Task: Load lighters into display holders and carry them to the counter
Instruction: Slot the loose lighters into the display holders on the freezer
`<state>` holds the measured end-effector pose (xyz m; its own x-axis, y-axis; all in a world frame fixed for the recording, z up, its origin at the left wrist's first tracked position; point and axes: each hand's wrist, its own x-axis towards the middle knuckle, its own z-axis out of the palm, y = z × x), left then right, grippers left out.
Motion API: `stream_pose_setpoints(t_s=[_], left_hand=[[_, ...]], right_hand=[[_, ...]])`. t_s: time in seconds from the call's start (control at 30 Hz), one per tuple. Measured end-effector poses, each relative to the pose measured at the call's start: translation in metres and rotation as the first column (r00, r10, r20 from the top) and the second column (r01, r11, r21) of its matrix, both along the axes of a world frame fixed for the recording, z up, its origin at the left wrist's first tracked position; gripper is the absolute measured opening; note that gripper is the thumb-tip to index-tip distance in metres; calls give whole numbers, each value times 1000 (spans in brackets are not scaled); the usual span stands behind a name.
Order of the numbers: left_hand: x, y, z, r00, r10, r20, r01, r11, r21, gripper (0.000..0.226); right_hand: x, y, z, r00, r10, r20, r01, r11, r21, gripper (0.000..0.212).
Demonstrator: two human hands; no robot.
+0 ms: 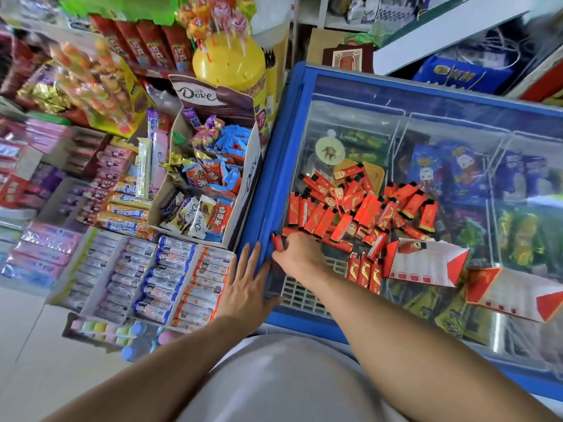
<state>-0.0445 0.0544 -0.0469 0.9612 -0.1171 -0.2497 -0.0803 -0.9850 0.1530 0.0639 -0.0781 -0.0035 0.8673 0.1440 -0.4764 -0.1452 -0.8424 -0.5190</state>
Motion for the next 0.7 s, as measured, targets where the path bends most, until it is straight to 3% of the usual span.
stream_pose_setpoints(t_s=[0.1, 0.2, 0.3, 0.43, 0.57, 0.7], left_hand=[[0, 0, -1, 1000, 5, 1, -5, 999, -32, 93], [2, -3, 4, 997, -68, 41, 72, 992, -105, 91], [5, -10, 6, 988, -152, 24, 154, 977, -148, 102], [15, -23, 7, 952, -304, -35, 300, 950, -84, 120], [28, -37, 8, 927, -371, -56, 368, 928, -49, 118], [41, -52, 12, 912, -406, -64, 403, 913, -59, 118]], right_hand=[[-8, -17, 6, 993, 32, 115, -47, 990, 134, 20], [-23, -48, 9, 967, 92, 236, -121, 987, 110, 23], [-36, -71, 7, 964, 93, 248, -115, 990, 76, 27], [-46, -86, 4, 967, 58, 249, -74, 996, 53, 31], [-49, -104, 9, 959, -23, 282, 5, 998, 64, 34], [-56, -138, 17, 934, -122, 335, 109, 992, 58, 20]])
